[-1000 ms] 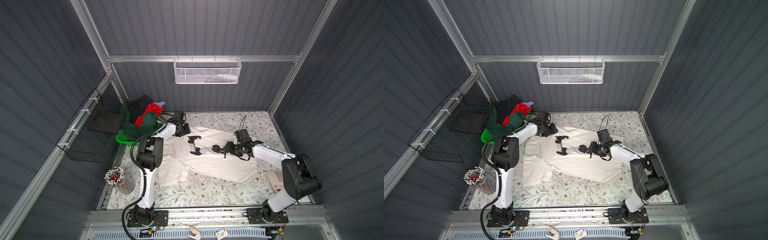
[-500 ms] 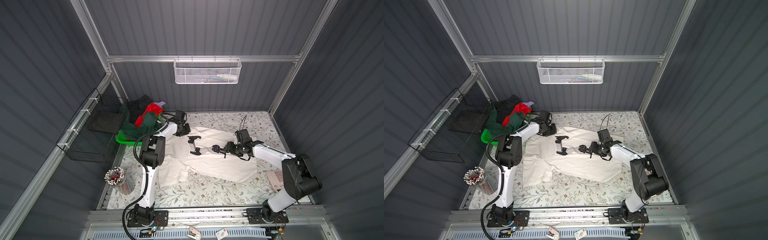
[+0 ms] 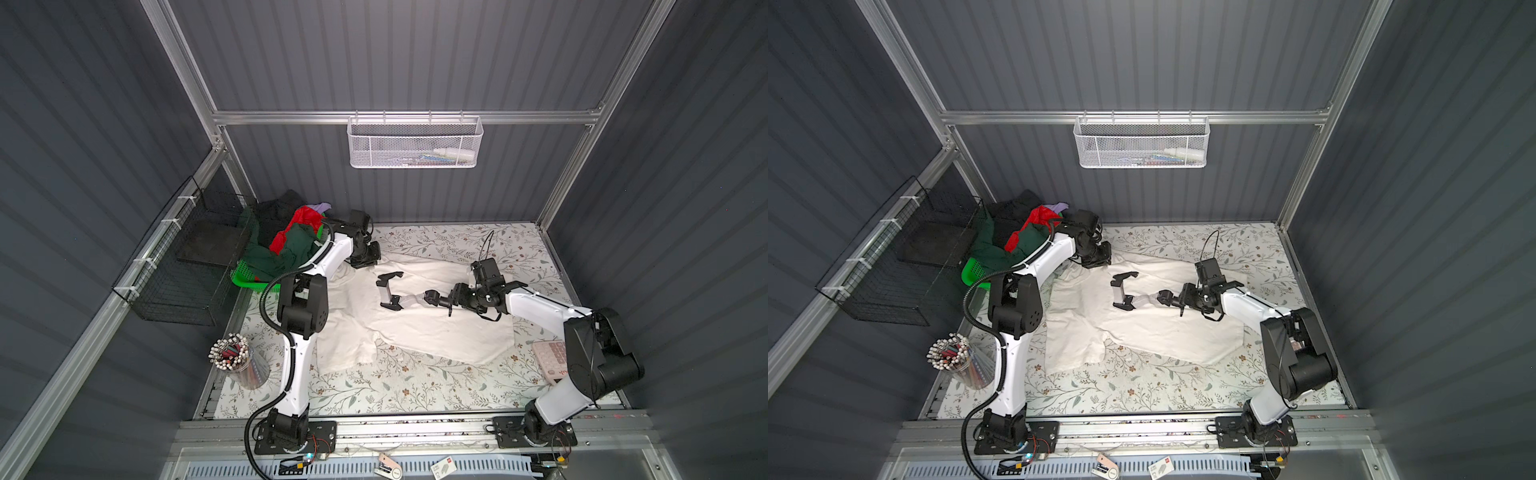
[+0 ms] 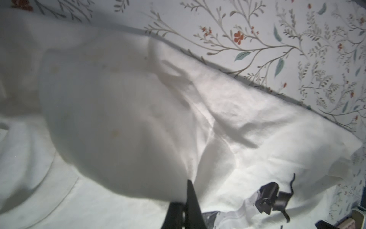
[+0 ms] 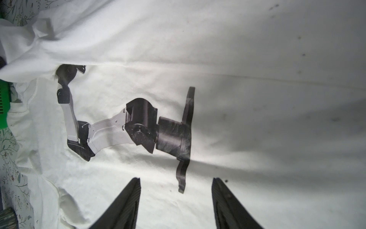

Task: Fold and stack the t-shirts

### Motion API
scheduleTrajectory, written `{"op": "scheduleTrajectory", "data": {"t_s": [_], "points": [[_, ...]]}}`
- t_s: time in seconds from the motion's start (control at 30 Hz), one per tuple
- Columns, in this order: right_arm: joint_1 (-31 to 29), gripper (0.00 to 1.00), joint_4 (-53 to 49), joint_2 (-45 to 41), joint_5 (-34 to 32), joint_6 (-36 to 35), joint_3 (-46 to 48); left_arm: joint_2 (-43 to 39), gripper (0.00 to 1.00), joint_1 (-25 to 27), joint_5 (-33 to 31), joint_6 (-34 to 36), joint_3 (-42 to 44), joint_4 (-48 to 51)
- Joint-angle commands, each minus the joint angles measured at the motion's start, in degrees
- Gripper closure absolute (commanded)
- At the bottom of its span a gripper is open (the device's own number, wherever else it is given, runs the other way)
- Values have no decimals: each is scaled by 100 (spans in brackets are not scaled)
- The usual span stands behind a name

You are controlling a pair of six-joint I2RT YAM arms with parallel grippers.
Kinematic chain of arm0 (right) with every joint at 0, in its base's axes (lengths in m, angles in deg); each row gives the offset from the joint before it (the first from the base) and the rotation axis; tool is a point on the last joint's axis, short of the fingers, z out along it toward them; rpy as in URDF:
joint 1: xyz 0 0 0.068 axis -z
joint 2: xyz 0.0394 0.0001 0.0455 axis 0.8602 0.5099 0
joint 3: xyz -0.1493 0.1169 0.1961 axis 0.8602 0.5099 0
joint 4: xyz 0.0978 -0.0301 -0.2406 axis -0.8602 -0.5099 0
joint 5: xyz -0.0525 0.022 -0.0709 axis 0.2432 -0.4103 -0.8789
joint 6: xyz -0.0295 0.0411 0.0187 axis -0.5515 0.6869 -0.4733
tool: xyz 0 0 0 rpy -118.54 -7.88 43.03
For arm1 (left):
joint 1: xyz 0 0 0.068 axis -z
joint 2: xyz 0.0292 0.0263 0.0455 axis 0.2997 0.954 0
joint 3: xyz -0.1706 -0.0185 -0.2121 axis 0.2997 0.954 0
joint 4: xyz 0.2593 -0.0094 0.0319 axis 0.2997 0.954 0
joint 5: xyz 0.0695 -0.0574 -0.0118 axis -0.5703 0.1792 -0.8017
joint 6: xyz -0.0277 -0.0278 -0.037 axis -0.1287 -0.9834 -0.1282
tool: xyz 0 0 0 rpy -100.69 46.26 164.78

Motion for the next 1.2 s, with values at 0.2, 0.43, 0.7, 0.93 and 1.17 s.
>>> {"op": "scheduleTrajectory", "data": {"t_s": [0.2,0.43,0.7,0.93,1.17], "points": [[33,40,-37,15,-19,-66,63,518,96,11,438,536,-1210,1674],[42,40,-45,81,55,-89,6,545,92,11,500,615,-660,1677],[55,40,-133,145,61,-104,-91,-37,58,16,59,880,202,1410],[59,40,-347,57,12,-200,-235,-574,38,-235,45,373,1037,523],[68,40,-561,-52,7,-346,-328,-1015,41,-846,35,-240,1815,-612]]}}
